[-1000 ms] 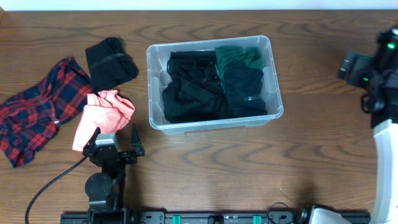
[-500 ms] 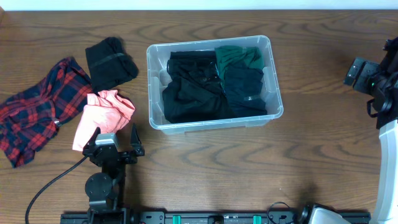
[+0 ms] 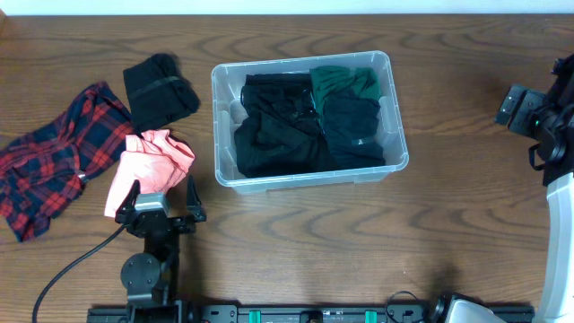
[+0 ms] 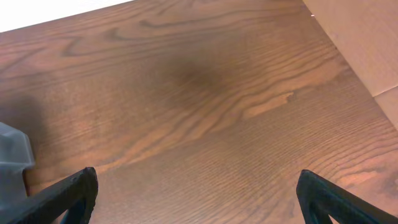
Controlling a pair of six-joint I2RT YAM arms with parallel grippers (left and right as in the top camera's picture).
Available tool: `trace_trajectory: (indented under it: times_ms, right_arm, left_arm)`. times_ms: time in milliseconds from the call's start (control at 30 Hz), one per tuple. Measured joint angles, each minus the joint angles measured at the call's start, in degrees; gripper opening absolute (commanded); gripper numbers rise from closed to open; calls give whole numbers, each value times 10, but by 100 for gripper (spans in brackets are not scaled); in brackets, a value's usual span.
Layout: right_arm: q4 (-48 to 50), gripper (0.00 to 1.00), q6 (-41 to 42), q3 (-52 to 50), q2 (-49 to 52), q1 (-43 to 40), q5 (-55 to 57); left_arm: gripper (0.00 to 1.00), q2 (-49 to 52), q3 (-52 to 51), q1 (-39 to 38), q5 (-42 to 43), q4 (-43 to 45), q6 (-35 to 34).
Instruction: Pack container
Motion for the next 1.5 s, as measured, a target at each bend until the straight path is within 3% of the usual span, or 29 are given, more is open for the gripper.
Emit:
trace_trajectory:
  times_ms: [167, 333, 633, 733, 967, 1200, 1500]
  right_arm:
    - [0, 99, 0, 0, 0, 0, -1]
    - [-1, 99, 0, 0, 1, 0, -1]
    - [-1, 99, 0, -2, 3, 0, -1]
    - [0, 99, 0, -2, 3, 0, -1]
    - [0, 99, 0, -2, 3, 0, -1]
    - [-1, 99, 0, -2, 3, 0, -1]
    - [0, 99, 0, -2, 3, 0, -1]
  left_arm:
    - [98, 73, 94, 16, -30, -13, 33]
    - [98, 241, 275, 23, -40, -53, 44]
    - [98, 676, 699, 33, -33, -378, 47]
    - [98, 782, 808, 36, -34, -419, 47]
    - [98, 871, 847, 37, -30, -405, 42]
    - [98, 939, 848, 36, -28, -389, -48]
    - [98, 1064, 848, 27, -50, -339, -115]
